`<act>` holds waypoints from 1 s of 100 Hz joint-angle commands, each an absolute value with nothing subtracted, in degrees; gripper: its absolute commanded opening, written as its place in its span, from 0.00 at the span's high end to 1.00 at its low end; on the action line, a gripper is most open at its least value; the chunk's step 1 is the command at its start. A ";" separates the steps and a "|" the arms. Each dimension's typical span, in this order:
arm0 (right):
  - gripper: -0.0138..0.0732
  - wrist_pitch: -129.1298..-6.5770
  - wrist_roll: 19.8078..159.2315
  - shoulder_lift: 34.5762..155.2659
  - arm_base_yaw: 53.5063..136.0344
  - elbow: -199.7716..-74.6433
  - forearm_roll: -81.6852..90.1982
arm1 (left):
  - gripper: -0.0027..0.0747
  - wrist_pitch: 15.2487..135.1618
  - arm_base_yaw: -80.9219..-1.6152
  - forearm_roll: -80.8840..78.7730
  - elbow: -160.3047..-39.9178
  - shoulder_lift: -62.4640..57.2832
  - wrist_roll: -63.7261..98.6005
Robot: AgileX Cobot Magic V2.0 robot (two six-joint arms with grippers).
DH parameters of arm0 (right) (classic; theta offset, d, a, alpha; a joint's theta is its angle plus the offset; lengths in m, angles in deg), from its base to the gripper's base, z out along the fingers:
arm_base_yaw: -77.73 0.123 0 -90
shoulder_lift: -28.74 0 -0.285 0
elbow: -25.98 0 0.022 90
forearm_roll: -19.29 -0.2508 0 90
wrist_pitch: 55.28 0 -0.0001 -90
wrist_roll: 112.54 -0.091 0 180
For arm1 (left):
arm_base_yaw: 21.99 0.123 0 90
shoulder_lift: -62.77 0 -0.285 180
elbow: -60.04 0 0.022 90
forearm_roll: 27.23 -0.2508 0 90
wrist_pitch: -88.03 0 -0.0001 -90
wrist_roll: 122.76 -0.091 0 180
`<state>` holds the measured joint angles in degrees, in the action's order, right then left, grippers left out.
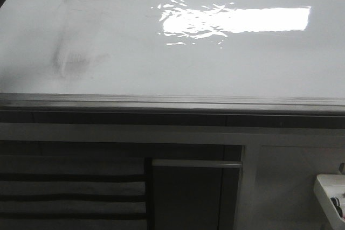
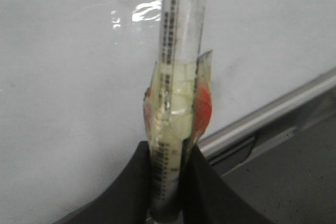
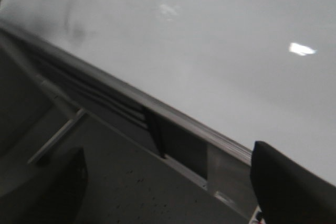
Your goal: Write number 3 on whiteboard
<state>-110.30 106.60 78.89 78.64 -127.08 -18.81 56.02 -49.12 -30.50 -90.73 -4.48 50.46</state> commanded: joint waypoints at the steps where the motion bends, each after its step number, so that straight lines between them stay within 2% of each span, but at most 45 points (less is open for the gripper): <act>1: 0.19 -112.47 112.46 83.73 81.00 -132.48 -23.98 | 0.99 54.76 -51.90 -24.24 -95.50 -3.32 43.08; 21: 0.19 -116.25 119.88 93.37 91.99 -139.49 -23.52 | 0.99 44.18 -54.90 -2.83 -98.47 -3.32 15.13; 38: 0.19 -114.43 124.50 101.17 102.94 -143.20 -23.42 | 0.99 40.15 -55.02 10.18 -98.47 -3.32 2.49; 53: 0.19 -112.95 125.08 106.21 108.74 -146.37 -23.42 | 0.99 39.09 -55.02 11.65 -98.47 -3.32 0.39; 93: 0.19 -118.73 125.70 115.84 113.36 -158.72 -22.73 | 0.99 36.97 -55.02 10.40 -98.47 -3.32 0.14; 100: 0.22 -118.82 125.70 117.14 114.45 -159.72 -22.64 | 0.99 36.87 -55.02 9.96 -98.47 -3.32 0.14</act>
<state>-119.22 124.84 117.03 113.48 -156.70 -20.67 35.25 -54.71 8.14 -96.45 -4.45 0.40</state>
